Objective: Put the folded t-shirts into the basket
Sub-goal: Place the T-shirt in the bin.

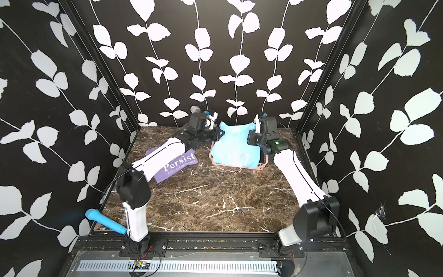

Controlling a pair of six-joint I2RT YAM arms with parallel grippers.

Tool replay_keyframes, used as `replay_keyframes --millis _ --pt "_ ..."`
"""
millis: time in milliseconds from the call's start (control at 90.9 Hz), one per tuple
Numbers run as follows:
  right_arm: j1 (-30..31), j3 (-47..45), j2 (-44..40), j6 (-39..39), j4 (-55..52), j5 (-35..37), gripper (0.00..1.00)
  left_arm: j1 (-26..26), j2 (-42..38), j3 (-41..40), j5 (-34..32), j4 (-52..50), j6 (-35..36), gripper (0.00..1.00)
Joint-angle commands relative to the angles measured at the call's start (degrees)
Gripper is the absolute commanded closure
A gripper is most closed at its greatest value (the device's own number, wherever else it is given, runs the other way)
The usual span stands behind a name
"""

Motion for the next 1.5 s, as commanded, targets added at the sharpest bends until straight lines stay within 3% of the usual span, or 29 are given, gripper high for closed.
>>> replay_keyframes --millis 0,451,869,1034,1320,1430,1485 --pt "-0.7 2.9 2.3 -1.5 1.3 1.7 1.00 -0.1 4.1 7.1 1.1 -4.0 2.3 1.00" --pt "-2.7 9.8 17.8 -4.3 5.3 5.7 1.00 0.7 23.3 27.5 -0.4 -7.5 8.7 1.00" --pt "-3.4 15.7 28.0 -5.7 5.0 8.3 1.00 1.9 31.1 33.0 -4.2 -5.3 11.2 1.00" --pt "-3.6 17.4 30.3 -5.6 5.0 9.0 1.00 2.8 35.0 37.5 -4.2 -5.2 10.5 1.00" --pt "-4.2 21.7 35.7 -7.3 1.8 10.9 0.99 3.5 38.3 37.7 -3.0 -5.3 9.1 1.00" --pt "-4.5 24.1 37.4 -8.4 -0.4 11.7 0.85 3.5 37.8 37.6 -3.5 -6.6 9.7 0.88" --pt "-4.5 26.2 37.8 -9.0 -2.1 12.6 0.80 3.5 37.1 37.4 -4.0 -7.3 10.4 0.77"
